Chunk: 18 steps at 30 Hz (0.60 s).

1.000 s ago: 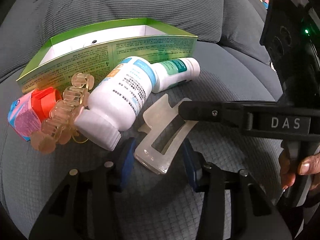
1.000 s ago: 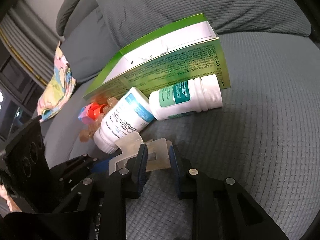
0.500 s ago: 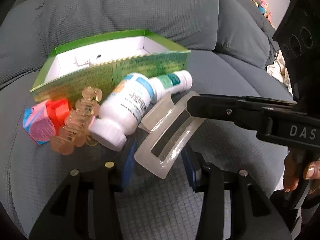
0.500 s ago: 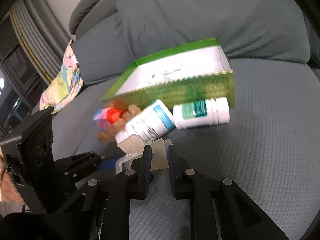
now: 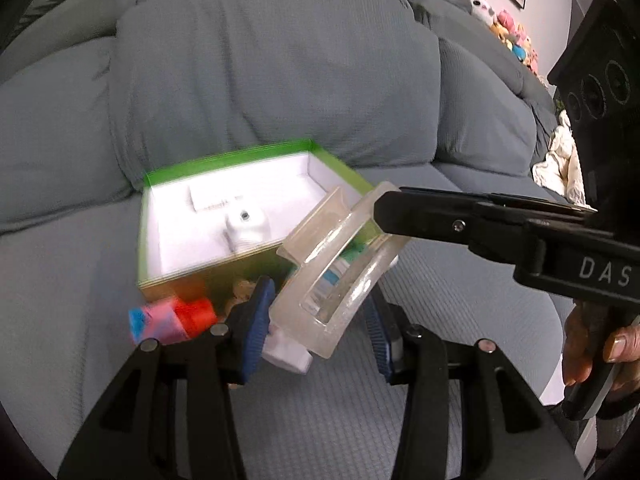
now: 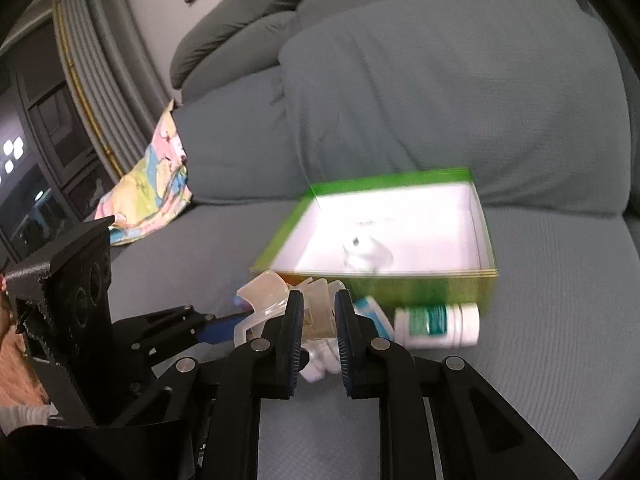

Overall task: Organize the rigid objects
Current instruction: 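Carry the beige clip over the box and release it inside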

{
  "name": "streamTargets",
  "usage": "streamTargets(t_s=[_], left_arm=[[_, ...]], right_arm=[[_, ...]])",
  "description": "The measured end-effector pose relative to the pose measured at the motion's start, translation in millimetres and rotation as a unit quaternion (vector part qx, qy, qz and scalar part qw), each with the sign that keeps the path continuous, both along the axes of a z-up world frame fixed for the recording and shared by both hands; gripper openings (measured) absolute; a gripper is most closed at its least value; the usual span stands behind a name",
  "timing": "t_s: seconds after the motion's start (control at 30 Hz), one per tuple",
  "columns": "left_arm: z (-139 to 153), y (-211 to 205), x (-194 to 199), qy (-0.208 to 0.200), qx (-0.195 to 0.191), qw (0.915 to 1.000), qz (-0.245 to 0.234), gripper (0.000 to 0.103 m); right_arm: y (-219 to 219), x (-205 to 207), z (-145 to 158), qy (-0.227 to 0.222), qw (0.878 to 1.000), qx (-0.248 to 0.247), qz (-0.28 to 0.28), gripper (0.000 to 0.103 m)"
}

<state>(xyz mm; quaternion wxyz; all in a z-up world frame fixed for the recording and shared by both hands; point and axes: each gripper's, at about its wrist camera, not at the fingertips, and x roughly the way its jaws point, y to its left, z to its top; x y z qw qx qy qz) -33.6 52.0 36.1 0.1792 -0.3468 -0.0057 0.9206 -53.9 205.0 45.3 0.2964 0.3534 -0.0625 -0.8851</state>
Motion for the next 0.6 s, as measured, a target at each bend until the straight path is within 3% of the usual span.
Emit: streamTargets(t_s=[0.33, 0.6], left_arm=[[35, -37, -40, 0.018, 0.008, 0.9994, 0.028, 0.044], [19, -53, -82, -0.009, 0.016, 0.9988, 0.046, 0.044]], right_arm=[[-39, -41, 44, 0.035, 0.999, 0.004, 0.022, 0.018], [-65, -87, 44, 0.03, 0.999, 0.021, 0.035, 0.018]])
